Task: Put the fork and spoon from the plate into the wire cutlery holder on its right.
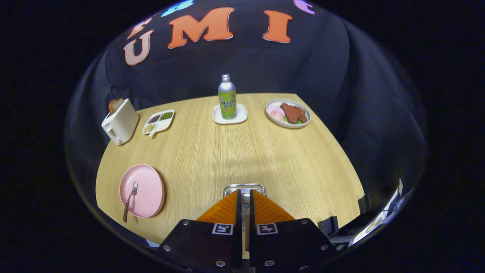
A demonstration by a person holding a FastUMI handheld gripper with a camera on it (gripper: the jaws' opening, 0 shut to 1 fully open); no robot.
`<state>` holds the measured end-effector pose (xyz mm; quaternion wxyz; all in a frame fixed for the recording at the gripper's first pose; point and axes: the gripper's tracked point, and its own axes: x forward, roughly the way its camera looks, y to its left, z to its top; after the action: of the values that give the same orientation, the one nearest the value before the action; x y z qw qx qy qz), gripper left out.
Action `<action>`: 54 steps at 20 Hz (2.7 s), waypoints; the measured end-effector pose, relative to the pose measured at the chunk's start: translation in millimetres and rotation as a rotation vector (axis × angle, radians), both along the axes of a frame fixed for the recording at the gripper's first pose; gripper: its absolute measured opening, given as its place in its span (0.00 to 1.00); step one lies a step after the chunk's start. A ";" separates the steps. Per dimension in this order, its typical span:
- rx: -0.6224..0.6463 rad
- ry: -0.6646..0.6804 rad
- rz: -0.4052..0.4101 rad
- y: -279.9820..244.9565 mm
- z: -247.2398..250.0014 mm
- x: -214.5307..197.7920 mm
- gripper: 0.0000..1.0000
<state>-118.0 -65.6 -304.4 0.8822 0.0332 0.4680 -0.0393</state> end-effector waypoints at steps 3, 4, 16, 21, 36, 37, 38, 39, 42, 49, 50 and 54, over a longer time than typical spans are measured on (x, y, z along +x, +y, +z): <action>-0.011 -0.174 -0.018 4.0 39.1 26.3 0.08; -0.017 -0.232 -0.020 6.6 53.9 34.1 0.08; -0.067 -0.663 -0.030 60.3 197.3 80.2 0.49; -0.032 -0.698 0.021 107.0 203.7 82.9 0.79; 0.070 -0.515 0.207 254.4 121.0 55.6 0.98; 0.088 -0.480 0.220 264.6 110.5 49.5 0.98; 0.107 -0.453 0.235 275.8 105.7 45.2 0.98; 0.112 -0.426 0.250 284.0 97.8 37.8 0.98; 0.118 -0.358 0.276 301.2 72.4 23.1 0.98; 0.105 -0.139 0.288 324.1 -8.9 -17.9 0.97; 0.102 -0.103 0.297 327.7 -20.9 -25.1 0.97; 0.100 0.034 0.326 339.7 -60.6 -53.7 0.88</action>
<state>-171.7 274.1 -365.0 0.8662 0.0001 0.4833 0.1272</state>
